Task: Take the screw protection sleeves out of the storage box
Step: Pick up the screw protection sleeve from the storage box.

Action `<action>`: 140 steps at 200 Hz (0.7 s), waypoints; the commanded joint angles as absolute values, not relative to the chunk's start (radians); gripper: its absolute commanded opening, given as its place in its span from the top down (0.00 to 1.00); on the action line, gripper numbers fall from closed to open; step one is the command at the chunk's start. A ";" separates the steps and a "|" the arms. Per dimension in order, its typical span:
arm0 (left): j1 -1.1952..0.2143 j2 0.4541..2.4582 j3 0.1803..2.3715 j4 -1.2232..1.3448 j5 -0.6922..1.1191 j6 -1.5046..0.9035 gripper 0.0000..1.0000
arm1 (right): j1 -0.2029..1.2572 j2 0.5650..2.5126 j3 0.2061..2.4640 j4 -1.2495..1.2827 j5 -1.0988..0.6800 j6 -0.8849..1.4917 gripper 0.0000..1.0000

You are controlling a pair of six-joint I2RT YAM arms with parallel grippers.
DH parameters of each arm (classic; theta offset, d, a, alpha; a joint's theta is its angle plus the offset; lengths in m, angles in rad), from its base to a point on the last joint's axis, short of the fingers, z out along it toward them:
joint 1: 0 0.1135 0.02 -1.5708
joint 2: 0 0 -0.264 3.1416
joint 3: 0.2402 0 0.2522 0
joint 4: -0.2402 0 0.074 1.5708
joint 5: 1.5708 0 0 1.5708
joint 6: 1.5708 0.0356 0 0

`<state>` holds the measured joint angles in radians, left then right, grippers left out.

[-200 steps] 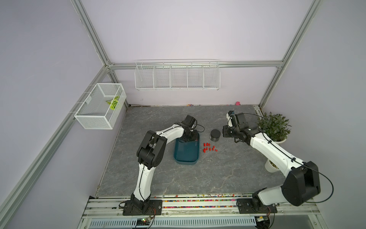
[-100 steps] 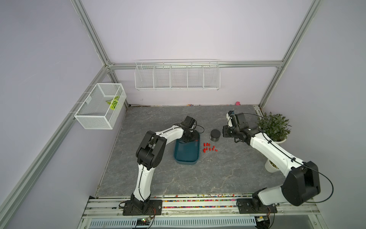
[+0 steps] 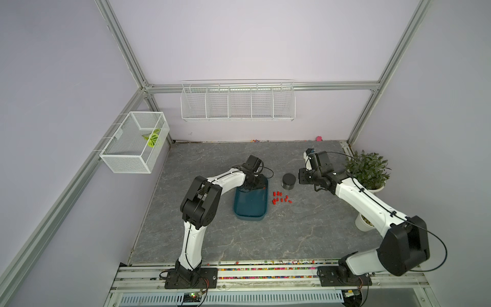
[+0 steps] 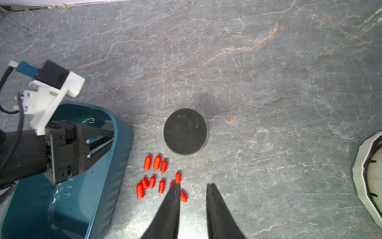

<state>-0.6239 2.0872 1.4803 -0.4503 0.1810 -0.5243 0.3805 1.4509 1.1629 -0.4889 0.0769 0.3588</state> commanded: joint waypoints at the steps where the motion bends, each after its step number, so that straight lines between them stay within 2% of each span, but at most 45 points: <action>1: -0.630 2.081 1.495 -0.445 0.173 -0.518 0.59 | 0.376 1.465 1.167 -0.488 0.068 0.367 0.73; 140: -0.630 2.137 1.528 -0.436 0.189 -0.526 0.66 | 0.376 1.476 1.173 -0.490 0.061 0.367 0.73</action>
